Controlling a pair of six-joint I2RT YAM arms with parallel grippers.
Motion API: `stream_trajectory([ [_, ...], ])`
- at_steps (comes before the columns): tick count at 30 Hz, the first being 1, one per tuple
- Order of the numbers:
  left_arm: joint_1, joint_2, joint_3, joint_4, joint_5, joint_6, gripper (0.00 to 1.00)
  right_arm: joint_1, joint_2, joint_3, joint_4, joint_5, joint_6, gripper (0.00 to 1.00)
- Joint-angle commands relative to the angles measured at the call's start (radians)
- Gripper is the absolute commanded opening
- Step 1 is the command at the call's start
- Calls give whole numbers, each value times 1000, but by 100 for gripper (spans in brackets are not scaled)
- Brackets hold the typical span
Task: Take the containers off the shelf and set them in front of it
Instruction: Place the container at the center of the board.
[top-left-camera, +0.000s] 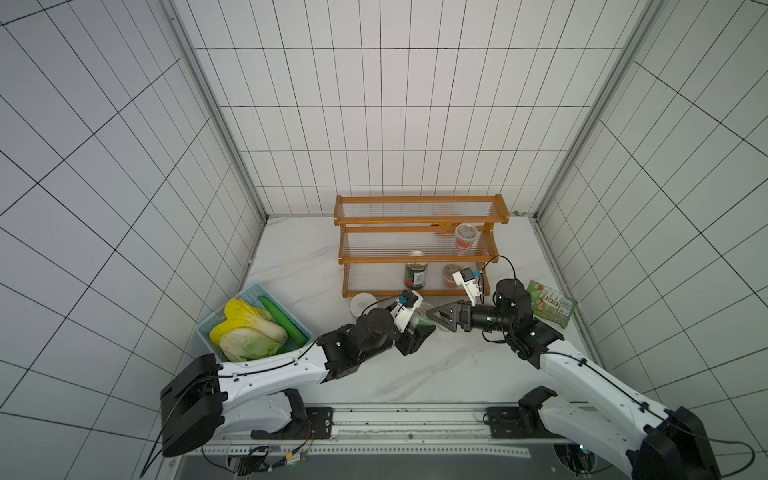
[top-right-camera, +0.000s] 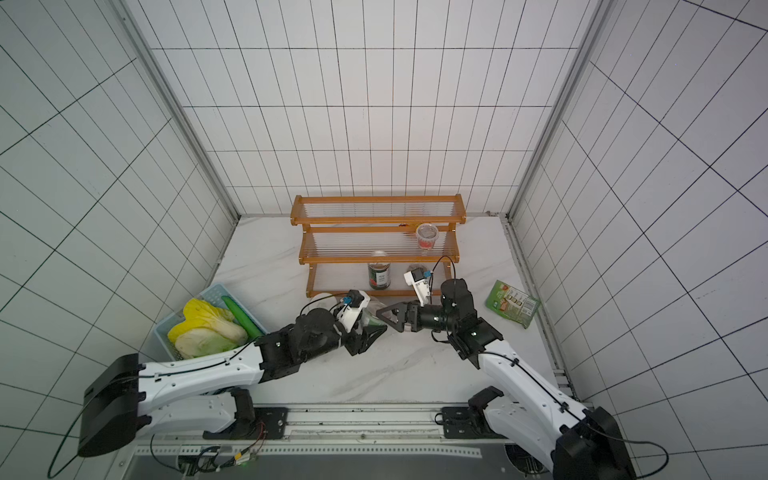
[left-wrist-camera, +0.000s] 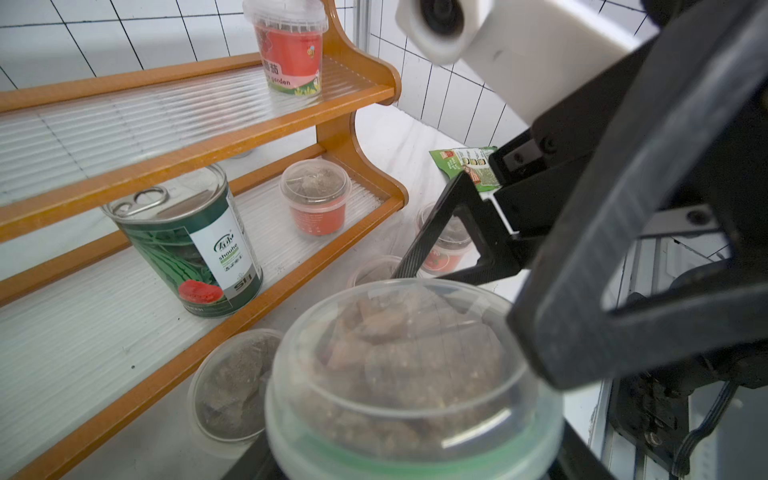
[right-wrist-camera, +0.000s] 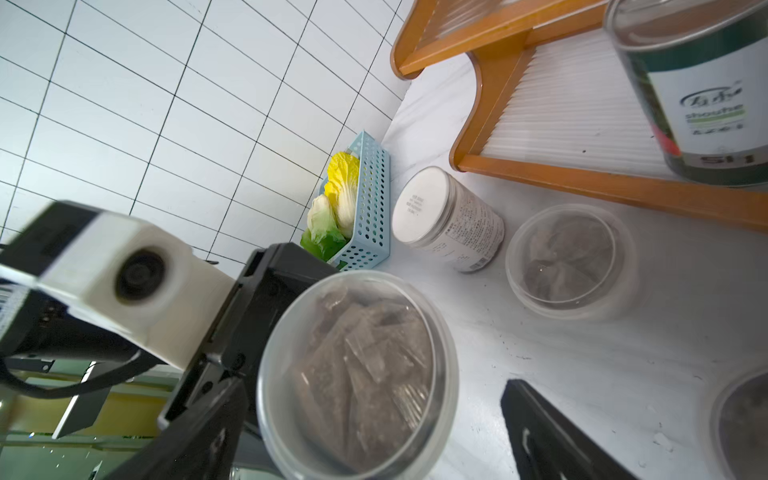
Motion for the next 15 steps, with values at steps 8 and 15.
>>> stream_trajectory([
  [8,11,20,61,36,38,14,63,60,46,89,-9,-15,-80,99],
  [15,20,26,72,31,52,26,66,63,71,106,-14,-22,-86,90],
])
